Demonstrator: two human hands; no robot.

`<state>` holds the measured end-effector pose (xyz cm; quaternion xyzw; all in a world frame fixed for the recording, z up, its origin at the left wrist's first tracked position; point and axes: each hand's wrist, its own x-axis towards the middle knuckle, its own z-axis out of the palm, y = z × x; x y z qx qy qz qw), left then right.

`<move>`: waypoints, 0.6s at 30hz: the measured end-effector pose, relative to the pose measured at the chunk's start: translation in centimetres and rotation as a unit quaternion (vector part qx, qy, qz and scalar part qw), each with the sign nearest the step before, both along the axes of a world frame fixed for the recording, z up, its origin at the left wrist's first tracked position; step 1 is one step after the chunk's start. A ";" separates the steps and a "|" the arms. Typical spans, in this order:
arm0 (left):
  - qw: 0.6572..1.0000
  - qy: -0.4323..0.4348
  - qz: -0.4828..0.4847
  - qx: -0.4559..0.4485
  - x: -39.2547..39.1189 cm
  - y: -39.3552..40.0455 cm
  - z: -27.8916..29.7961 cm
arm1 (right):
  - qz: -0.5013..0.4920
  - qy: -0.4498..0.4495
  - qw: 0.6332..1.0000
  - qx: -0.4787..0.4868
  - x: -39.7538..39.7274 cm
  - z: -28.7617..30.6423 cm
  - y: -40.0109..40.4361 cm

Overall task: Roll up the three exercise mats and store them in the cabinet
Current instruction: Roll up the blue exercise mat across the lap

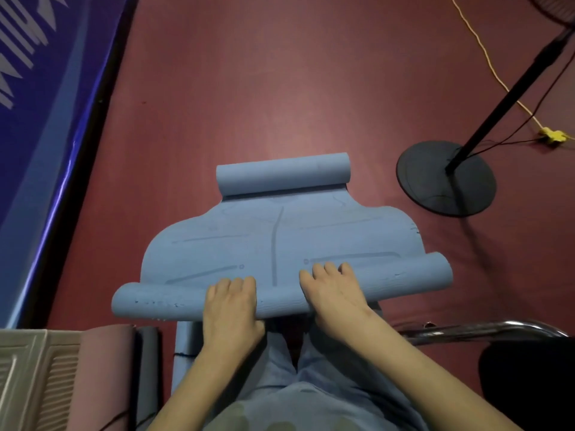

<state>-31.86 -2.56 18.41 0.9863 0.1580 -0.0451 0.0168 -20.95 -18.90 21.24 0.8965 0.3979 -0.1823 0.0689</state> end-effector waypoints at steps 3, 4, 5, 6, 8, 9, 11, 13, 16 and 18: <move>0.997 -0.058 0.048 0.012 0.4 -0.6 -0.8 | 0.013 0.018 0.999 -0.037 1.3 0.2 1.0; 0.996 -0.066 0.059 0.013 0.9 -0.6 -0.7 | 0.015 0.033 0.998 -0.048 2.0 0.5 1.5; 0.996 -0.070 0.058 0.011 1.3 -0.6 -0.5 | 0.019 0.055 0.997 -0.057 2.9 0.8 1.9; 0.996 -0.075 0.045 0.005 1.5 -0.6 -0.4 | 0.024 0.085 0.994 -0.067 3.8 1.2 2.3; 0.995 -0.099 0.003 -0.009 1.4 -0.3 -0.2 | 0.031 0.152 0.983 -0.098 5.4 2.1 2.9; 0.993 -0.115 -0.019 -0.012 1.1 -0.1 -0.3 | 0.030 0.179 0.977 -0.115 6.0 2.6 3.2; 0.990 -0.136 -0.047 -0.005 0.2 0.5 -0.9 | 0.029 0.213 0.966 -0.141 6.5 3.3 3.7; 0.990 -0.129 -0.049 0.005 -0.1 0.7 -1.8 | 0.033 0.221 0.962 -0.154 6.5 3.6 4.2; 0.994 -0.098 -0.038 0.008 0.4 0.7 -2.5 | 0.029 0.204 0.968 -0.145 6.0 3.2 4.3; 0.996 -0.084 -0.040 0.012 0.8 0.9 -2.3 | 0.019 0.166 0.979 -0.113 5.3 2.7 3.6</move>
